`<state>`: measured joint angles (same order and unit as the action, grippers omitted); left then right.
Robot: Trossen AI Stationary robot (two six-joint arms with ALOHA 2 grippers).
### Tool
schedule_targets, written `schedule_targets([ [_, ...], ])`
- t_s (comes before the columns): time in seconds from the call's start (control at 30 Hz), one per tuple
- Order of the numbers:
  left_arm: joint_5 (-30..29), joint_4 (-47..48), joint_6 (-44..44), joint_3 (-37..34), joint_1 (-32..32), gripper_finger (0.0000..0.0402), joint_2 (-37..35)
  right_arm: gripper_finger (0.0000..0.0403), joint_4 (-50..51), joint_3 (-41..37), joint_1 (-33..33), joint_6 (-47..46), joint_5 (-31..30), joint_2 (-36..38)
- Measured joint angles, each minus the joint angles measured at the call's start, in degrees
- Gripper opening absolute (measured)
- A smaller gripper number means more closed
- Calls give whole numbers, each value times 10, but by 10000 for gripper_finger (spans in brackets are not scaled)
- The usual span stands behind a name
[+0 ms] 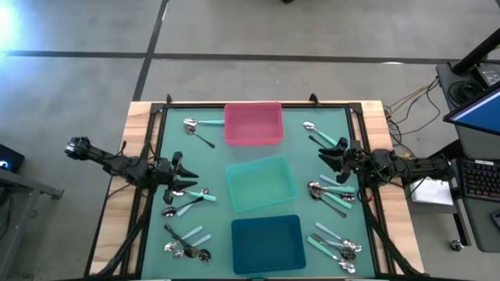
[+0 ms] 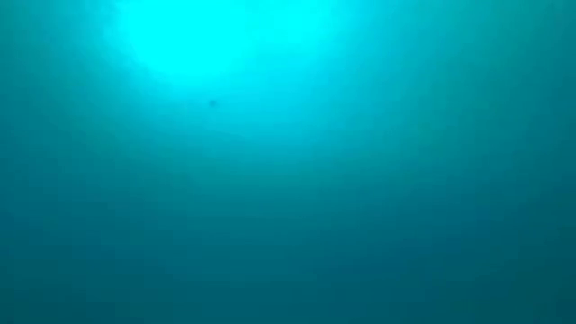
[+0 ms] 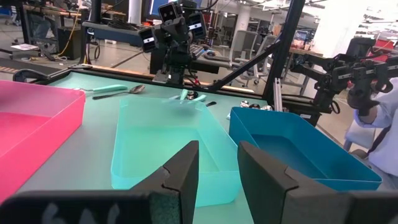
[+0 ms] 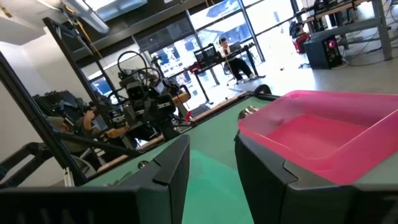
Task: Sort silverware by color (type)
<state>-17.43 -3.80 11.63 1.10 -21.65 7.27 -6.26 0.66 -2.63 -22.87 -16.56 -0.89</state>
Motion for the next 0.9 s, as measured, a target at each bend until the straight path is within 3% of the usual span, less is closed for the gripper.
schedule_targets([
  [0.37, 0, 0, 0, 0, 0, 96, 0, 121, 0, 0, 0, -8, -11, -1],
  [0.6, 0, 0, 0, 0, 0, 96, 0, 121, 0, 0, 0, -33, -153, -38],
  [0.9, 0, 0, 0, 0, 0, 96, 0, 121, 0, 0, 0, -77, -262, -106],
])
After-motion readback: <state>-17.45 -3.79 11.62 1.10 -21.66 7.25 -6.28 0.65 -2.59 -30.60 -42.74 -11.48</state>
